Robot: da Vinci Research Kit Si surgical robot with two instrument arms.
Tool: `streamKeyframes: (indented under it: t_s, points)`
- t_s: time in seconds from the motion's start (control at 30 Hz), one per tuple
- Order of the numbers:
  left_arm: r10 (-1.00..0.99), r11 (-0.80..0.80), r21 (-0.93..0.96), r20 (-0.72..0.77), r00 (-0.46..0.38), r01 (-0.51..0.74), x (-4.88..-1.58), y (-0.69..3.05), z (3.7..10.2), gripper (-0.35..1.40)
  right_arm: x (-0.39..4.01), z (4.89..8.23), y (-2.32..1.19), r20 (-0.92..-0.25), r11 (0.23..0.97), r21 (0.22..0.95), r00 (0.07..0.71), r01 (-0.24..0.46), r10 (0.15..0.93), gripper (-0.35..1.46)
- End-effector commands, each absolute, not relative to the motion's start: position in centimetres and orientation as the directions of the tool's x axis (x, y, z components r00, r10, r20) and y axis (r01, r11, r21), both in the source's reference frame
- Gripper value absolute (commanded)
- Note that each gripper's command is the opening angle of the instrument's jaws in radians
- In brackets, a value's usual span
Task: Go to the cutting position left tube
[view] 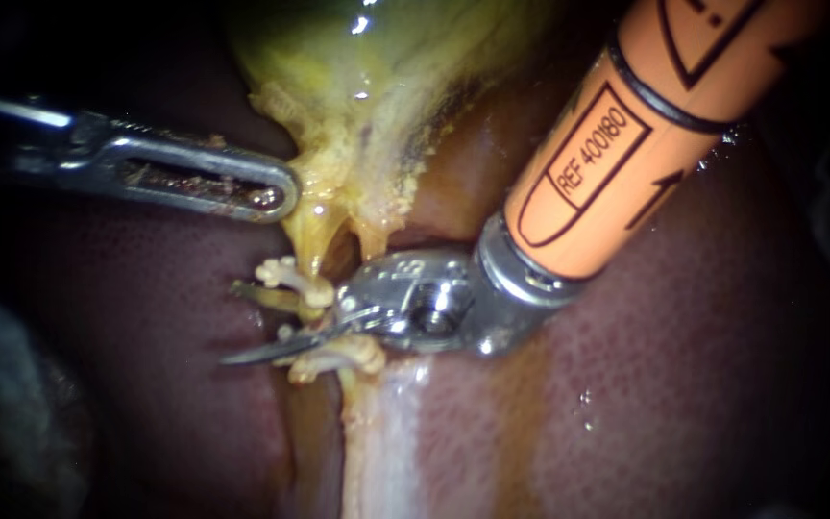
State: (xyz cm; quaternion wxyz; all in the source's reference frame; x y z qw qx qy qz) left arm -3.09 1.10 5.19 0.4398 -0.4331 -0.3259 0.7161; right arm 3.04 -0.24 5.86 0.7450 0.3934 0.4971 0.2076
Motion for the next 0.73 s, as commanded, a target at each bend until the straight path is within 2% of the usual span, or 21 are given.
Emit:
streamKeyframes:
  t_s: [0.03, 0.33, 0.73]
  points:
    - [0.912, -0.401, -0.848, -0.334, -0.238, -0.347, -3.09, 1.10, 5.19, -0.35, 3.05, 5.82, -0.24, -0.576, 0.602, 0.794, 0.417, 0.083, 0.703, 1.38]
    - [0.912, -0.401, -0.848, -0.334, -0.238, -0.347, -3.09, 1.10, 5.19, -0.35, 3.11, 5.57, -0.22, -0.565, 0.578, 0.810, 0.389, 0.096, 0.728, 1.40]
    - [0.912, -0.401, -0.848, -0.334, -0.238, -0.347, -3.09, 1.10, 5.19, -0.35, 3.11, 5.57, -0.22, -0.556, 0.568, 0.818, 0.386, 0.094, 0.736, 1.41]
